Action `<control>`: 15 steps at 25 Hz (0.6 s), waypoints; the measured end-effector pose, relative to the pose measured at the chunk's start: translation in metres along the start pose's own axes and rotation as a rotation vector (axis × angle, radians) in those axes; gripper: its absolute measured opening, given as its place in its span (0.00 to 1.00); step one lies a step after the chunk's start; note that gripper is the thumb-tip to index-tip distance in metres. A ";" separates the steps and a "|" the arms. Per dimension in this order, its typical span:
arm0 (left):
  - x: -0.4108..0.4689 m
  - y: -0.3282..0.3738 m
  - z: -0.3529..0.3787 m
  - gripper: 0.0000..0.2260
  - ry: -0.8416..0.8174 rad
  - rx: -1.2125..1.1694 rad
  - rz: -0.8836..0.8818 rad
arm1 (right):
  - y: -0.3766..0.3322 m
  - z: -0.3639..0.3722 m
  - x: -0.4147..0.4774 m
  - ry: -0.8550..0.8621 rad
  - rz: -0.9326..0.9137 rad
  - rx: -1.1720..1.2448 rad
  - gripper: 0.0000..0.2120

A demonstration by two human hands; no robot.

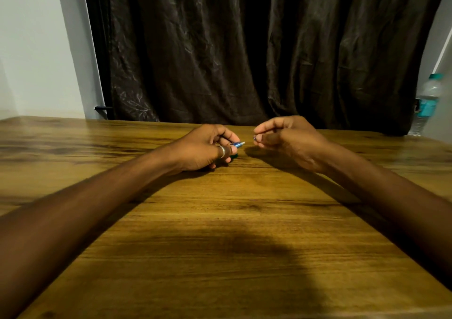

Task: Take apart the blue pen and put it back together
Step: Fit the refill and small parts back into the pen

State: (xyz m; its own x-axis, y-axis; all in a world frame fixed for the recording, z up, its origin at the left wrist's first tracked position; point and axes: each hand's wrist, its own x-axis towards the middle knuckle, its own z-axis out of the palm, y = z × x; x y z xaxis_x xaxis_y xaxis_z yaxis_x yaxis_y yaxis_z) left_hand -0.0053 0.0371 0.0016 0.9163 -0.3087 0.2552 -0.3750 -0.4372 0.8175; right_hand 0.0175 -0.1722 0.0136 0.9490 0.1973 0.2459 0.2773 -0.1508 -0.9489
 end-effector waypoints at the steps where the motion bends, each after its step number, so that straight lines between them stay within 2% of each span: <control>1: 0.000 0.000 0.000 0.09 0.000 0.003 0.006 | -0.001 0.002 0.000 -0.017 0.007 0.079 0.09; 6: 0.000 0.000 0.001 0.10 -0.004 0.003 0.019 | 0.002 0.017 -0.005 -0.079 0.011 0.125 0.09; 15: 0.001 -0.002 0.000 0.09 0.009 -0.026 0.027 | -0.001 0.018 -0.007 -0.040 0.023 0.283 0.09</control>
State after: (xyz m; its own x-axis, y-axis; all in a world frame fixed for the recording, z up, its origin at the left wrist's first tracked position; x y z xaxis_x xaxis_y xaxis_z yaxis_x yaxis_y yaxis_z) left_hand -0.0034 0.0371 0.0003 0.9072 -0.3121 0.2822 -0.3961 -0.4068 0.8232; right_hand 0.0076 -0.1558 0.0093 0.9464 0.2357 0.2207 0.1973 0.1191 -0.9731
